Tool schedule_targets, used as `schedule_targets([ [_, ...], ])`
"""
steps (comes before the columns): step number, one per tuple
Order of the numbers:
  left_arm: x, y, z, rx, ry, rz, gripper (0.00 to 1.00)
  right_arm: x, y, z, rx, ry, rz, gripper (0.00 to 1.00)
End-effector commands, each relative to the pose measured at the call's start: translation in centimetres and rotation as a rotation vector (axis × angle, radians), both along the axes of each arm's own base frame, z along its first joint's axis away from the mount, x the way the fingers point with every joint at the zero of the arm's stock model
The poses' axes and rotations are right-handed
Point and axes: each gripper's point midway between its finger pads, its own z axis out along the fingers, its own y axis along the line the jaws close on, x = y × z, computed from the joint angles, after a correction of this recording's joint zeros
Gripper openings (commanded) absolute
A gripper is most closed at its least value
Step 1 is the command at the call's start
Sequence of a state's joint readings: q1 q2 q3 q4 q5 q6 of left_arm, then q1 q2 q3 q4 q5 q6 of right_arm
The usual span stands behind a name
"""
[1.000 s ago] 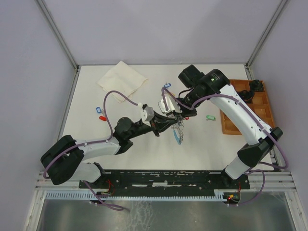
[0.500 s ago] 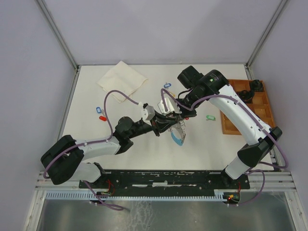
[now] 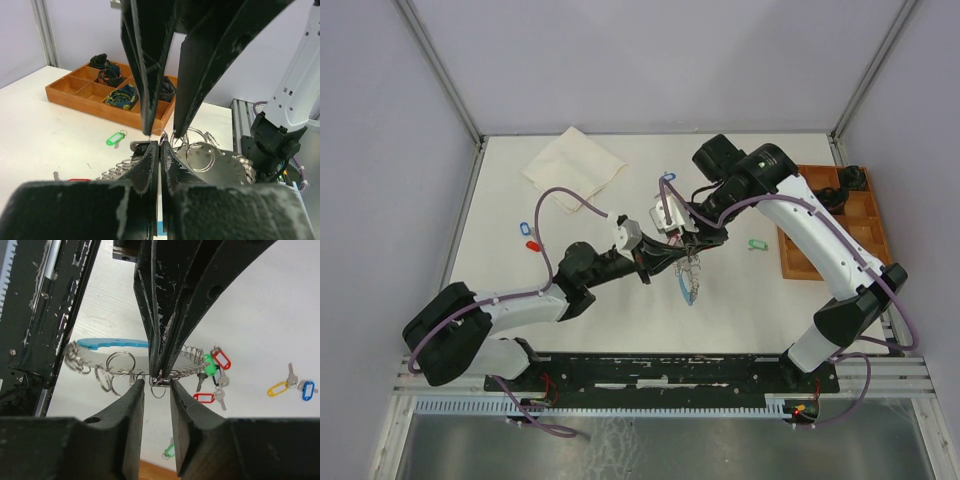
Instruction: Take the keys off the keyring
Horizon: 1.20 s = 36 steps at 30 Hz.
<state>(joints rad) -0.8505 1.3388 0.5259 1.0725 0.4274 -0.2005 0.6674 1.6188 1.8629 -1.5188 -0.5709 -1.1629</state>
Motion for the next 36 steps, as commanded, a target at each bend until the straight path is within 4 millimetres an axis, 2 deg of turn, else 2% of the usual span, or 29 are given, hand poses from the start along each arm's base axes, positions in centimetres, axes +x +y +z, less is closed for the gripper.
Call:
schedule_targets([
  [1, -0.2, 1.5, 3.1, -0.087, -0.119, 0.011, 0.03, -1.2, 0.7, 2.6, 0.159, 0.054, 0.000, 0.40],
  [5, -0.7, 2.5, 4.1, -0.142, -0.181, -0.032, 0.03, -1.4, 0.4, 4.3, 0.251, 0.091, -0.023, 0.49],
  [11, -1.5, 4.5, 6.9, -0.296, -0.262, -0.084, 0.03, -0.6, 0.4, 6.6, 0.400, 0.160, -0.114, 0.51],
  [17, -2.4, 4.7, 9.0, -0.340, -0.282, -0.168, 0.03, 0.5, 0.2, 8.4, 0.574, 0.281, -0.196, 0.50],
  [24, -4.1, 5.0, 11.1, -0.341, -0.338, -0.260, 0.03, 1.6, 0.2, 7.6, 0.644, 0.346, -0.237, 0.49],
  [29, -4.6, 5.0, 10.9, -0.308, -0.330, -0.325, 0.03, 1.4, -0.2, 7.6, 0.646, 0.250, -0.175, 0.49],
  [33, -4.5, 5.0, 10.8, -0.288, -0.319, -0.352, 0.03, 1.5, -0.3, 7.6, 0.641, 0.189, -0.142, 0.45],
  [36, -4.5, 4.7, 10.9, -0.280, -0.318, -0.372, 0.03, 0.5, -0.3, 7.2, 0.649, 0.170, -0.078, 0.44],
])
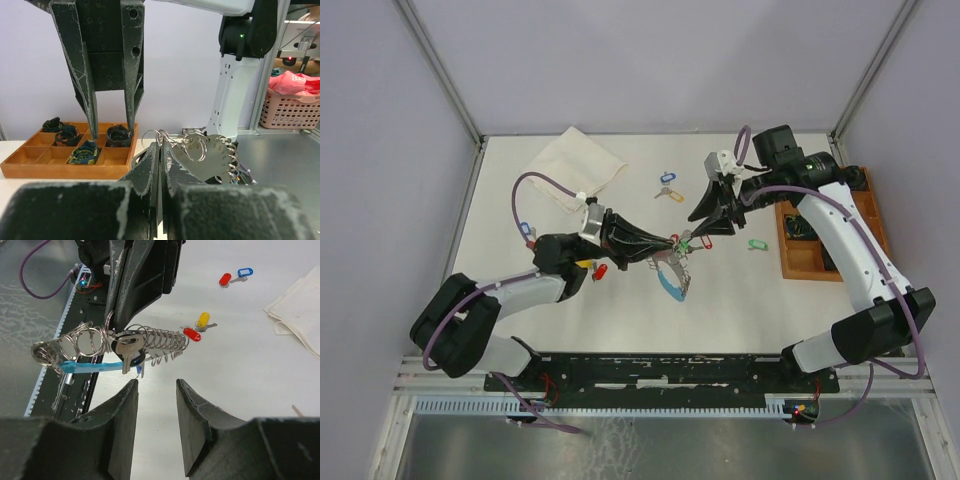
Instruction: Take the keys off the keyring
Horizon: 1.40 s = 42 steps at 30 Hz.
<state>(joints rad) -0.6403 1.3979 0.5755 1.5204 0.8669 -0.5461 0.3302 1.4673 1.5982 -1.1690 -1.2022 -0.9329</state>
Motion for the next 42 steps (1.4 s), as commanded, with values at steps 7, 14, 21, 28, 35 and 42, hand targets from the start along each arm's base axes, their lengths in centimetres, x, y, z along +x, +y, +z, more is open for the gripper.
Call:
schedule_targets([
  [7, -2.0, 0.2, 4.3, -0.084, -0.173, -0.123, 0.03, -4.0, 0.8, 1.4, 0.084, -0.227, 0.204, 0.44],
  [14, -1.8, -0.3, 4.7, -0.073, -0.163, -0.153, 0.03, -4.4, 1.3, 1.1, 0.057, -0.265, 0.232, 0.42],
  [21, -1.8, -0.3, 4.7, -0.070, -0.154, -0.162, 0.03, -5.5, 1.0, 1.5, 0.039, -0.308, 0.261, 0.31],
  [28, -1.5, -0.4, 4.1, -0.064, -0.132, -0.154, 0.03, -5.9, 0.7, 2.1, 0.030, -0.319, 0.252, 0.30],
  [35, -1.4, -0.5, 4.0, -0.062, -0.125, -0.153, 0.03, -5.7, 0.9, 2.1, 0.038, -0.301, 0.240, 0.32],
  [42, -1.5, -0.4, 4.0, -0.061, -0.118, -0.157, 0.03, -5.8, 0.9, 2.0, 0.041, -0.294, 0.242, 0.39],
])
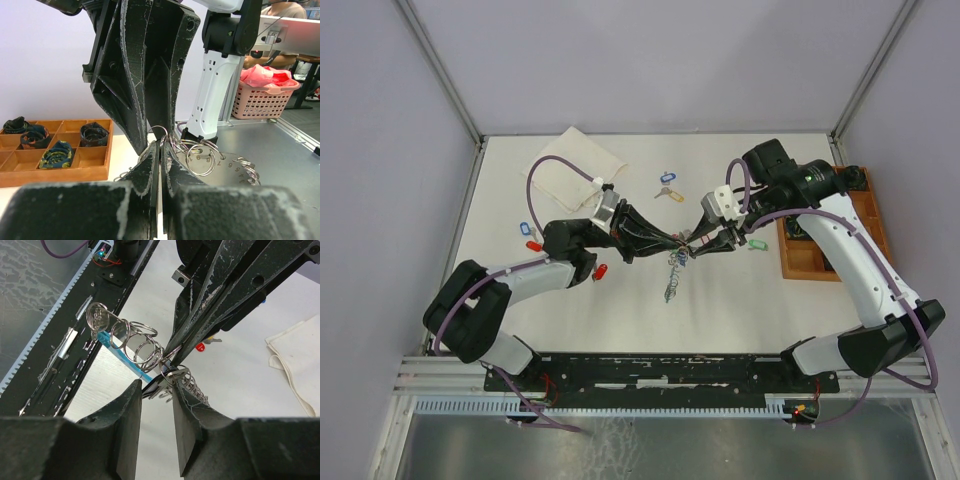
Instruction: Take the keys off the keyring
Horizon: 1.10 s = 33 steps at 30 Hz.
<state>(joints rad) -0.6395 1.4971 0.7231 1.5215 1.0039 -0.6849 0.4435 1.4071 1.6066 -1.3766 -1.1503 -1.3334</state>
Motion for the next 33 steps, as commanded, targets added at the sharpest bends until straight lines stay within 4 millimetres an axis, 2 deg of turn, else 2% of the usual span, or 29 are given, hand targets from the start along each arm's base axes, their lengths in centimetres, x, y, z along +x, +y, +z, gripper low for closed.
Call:
schedule_targets([
  [1, -1.2, 1.1, 3.4, -0.132, -0.139, -0.004, 0.03, -1.0, 0.3, 2.1, 0.061, -0.030, 0.023, 0.39],
  [25, -2.2, 1.2, 3.4, -0.122, -0.132, -0.036, 0.03, 0.5, 0.2, 2.6, 0.029, -0.079, -0.033, 0.44],
  [33, -2.3, 1.2, 3.4, -0.124, -0.131, -0.036, 0.03, -0.9, 0.3, 3.6, 0.077, -0.090, 0.034, 0.39],
])
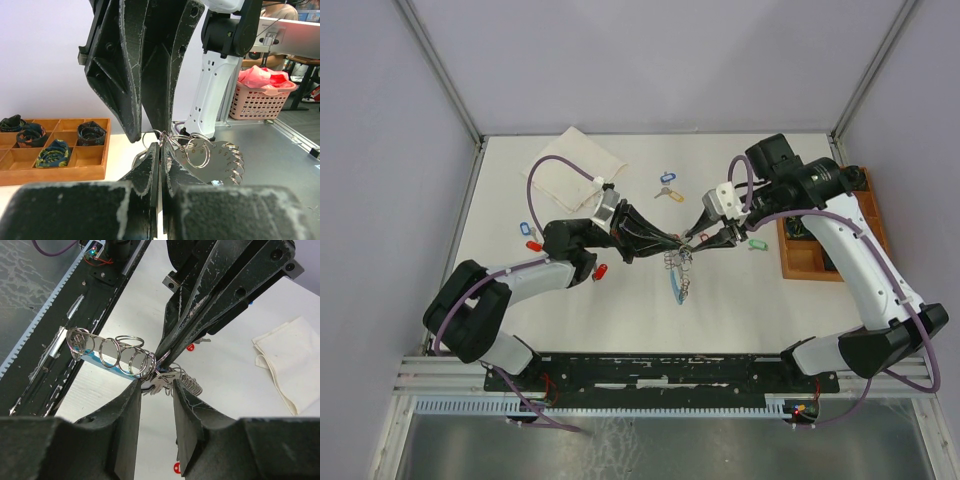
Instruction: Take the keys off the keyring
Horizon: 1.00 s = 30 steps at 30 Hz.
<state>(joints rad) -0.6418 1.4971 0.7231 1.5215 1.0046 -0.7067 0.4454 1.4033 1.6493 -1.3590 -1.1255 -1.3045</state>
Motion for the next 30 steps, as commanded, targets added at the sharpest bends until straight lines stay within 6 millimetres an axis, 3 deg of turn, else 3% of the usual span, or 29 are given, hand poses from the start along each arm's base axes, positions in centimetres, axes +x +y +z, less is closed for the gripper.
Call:
schedule_targets([
  [1, -2.1, 1.2, 3.4, -0.129, -0.150, -0.025, 0.03, -1.5, 0.3, 2.6, 0.076, -0.050, 0.058, 0.37],
  [9, -2.2, 1.1, 3.5, -0.131, -0.151, -0.029, 0.03, -1.4, 0.7, 1.8, 0.055, -0.046, 0.067, 0.28],
  [18, -2.2, 1.3, 3.7, -0.146, -0.149, -0.010, 0.03, -1.4, 0.6, 1.2, 0.023, -0.059, 0.062, 0.02],
  [30, 0.9, 3.0, 5.8, -0.303, -0.038, 0.298, 0.03, -0.1, 0.6, 0.3, -0.011, -0.024, -0.035, 0.01],
])
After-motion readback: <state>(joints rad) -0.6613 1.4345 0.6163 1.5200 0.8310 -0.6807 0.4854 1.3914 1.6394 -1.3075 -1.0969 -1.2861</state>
